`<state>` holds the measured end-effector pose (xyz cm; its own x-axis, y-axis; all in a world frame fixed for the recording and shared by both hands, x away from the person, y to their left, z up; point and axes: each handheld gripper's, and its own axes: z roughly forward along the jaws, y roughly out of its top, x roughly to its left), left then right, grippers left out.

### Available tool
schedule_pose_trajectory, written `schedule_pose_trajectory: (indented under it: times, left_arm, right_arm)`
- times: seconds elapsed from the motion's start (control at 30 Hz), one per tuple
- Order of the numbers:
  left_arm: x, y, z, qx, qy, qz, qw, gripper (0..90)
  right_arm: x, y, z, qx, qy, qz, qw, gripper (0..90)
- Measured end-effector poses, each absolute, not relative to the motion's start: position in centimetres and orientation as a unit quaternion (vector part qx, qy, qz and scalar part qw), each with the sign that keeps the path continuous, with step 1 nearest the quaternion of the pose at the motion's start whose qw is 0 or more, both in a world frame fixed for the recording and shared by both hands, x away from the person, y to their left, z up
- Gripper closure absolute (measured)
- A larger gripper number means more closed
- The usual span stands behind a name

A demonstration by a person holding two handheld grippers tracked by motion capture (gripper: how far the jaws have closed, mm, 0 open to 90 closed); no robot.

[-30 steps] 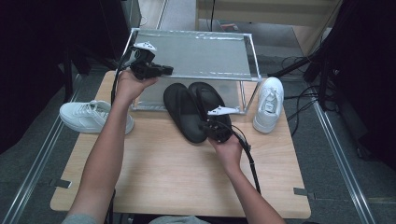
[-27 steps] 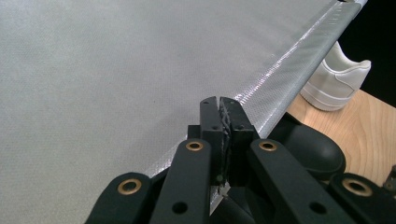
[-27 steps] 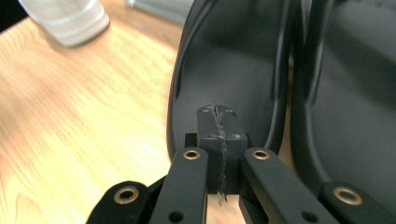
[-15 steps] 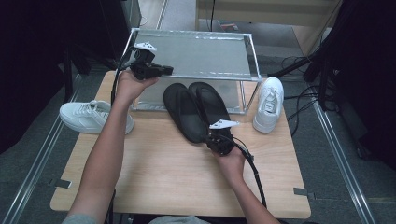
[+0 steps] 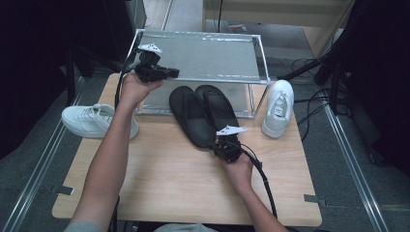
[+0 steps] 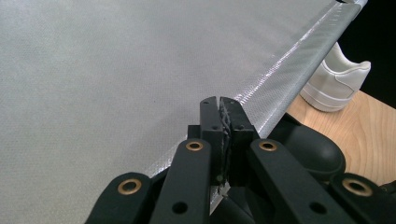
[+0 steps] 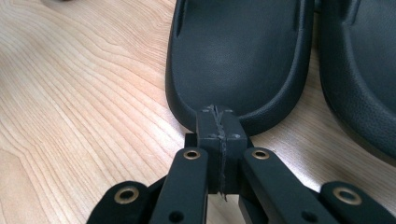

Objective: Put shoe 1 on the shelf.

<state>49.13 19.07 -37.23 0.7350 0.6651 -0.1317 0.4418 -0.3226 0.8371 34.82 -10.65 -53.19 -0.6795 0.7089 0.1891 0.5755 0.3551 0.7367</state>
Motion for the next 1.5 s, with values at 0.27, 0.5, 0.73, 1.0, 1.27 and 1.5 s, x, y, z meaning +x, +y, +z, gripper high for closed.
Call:
schedule_pose_trajectory:
  times: [0.27,0.5,0.73,1.0,1.27,1.5]
  left_arm:
    - [49.1,19.1,-37.2,0.804,0.345,0.119,0.469,89.4]
    - [49.1,19.1,-37.3,0.804,0.344,0.117,0.470,89.4]
    - [49.1,19.1,-37.3,0.804,0.345,0.118,0.471,89.4]
    - [49.2,19.1,-37.3,0.802,0.345,0.116,0.473,89.4]
    - [49.2,19.2,-37.3,0.802,0.345,0.114,0.473,89.4]
    - [49.2,19.2,-37.3,0.802,0.346,0.114,0.474,89.4]
  right_arm:
    - [34.9,-10.4,-53.3,0.395,0.816,0.415,0.077,90.0]
    - [35.0,-9.5,-53.4,0.388,0.820,0.415,0.072,90.0]
    - [35.3,-8.4,-53.6,0.382,0.823,0.416,0.069,90.0]
    - [35.9,-7.7,-53.6,0.385,0.820,0.417,0.067,90.0]
    - [36.7,-6.7,-53.6,0.384,0.820,0.418,0.068,90.0]
    - [37.3,-5.8,-53.4,0.382,0.821,0.419,0.070,90.0]
